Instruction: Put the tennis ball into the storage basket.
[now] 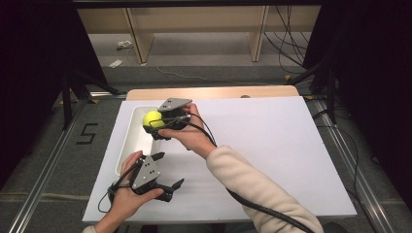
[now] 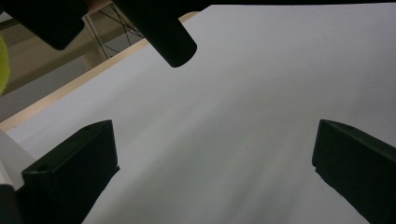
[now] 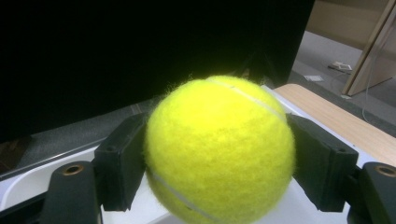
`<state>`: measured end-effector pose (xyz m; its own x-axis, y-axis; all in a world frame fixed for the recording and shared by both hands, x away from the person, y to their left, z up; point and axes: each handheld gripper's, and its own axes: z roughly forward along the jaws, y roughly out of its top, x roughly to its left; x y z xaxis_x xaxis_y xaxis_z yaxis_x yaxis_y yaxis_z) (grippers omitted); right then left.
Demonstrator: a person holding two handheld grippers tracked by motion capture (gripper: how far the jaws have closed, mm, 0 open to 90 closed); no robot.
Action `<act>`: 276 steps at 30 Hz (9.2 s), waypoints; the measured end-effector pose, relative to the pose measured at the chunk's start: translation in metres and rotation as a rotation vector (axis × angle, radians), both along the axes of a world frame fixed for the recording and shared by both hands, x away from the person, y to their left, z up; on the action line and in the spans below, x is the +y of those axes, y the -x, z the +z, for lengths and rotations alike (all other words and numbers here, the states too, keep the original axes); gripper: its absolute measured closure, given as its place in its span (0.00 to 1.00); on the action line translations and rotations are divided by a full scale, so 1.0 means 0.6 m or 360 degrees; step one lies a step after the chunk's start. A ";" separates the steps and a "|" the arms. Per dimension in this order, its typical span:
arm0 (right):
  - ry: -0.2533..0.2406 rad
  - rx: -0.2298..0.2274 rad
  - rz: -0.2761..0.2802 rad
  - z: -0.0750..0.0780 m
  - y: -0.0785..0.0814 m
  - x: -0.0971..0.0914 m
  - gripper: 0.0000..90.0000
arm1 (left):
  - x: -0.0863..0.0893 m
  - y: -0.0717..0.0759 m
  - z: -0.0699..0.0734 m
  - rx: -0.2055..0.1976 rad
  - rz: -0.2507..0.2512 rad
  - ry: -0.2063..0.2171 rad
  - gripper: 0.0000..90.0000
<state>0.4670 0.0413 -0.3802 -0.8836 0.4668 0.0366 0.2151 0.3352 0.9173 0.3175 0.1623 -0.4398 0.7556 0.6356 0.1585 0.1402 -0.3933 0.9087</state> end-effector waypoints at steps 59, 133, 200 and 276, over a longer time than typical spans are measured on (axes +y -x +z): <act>0.0027 0.0026 0.0050 -0.003 -0.014 0.049 0.30 | -0.001 0.001 0.000 -0.0001 -0.0010 -0.0003 0.00; 0.0141 0.0074 0.0048 -0.034 -0.040 0.091 0.29 | -0.001 0.002 0.001 -0.0003 -0.0021 -0.0011 0.00; 0.0237 0.0094 0.0022 -0.063 -0.055 0.105 0.29 | -0.003 0.003 0.000 0.0001 -0.0029 -0.0010 0.00; 0.0278 0.0053 -0.0001 -0.061 -0.053 0.113 0.23 | -0.005 0.003 -0.001 0.0003 -0.0033 -0.0015 0.00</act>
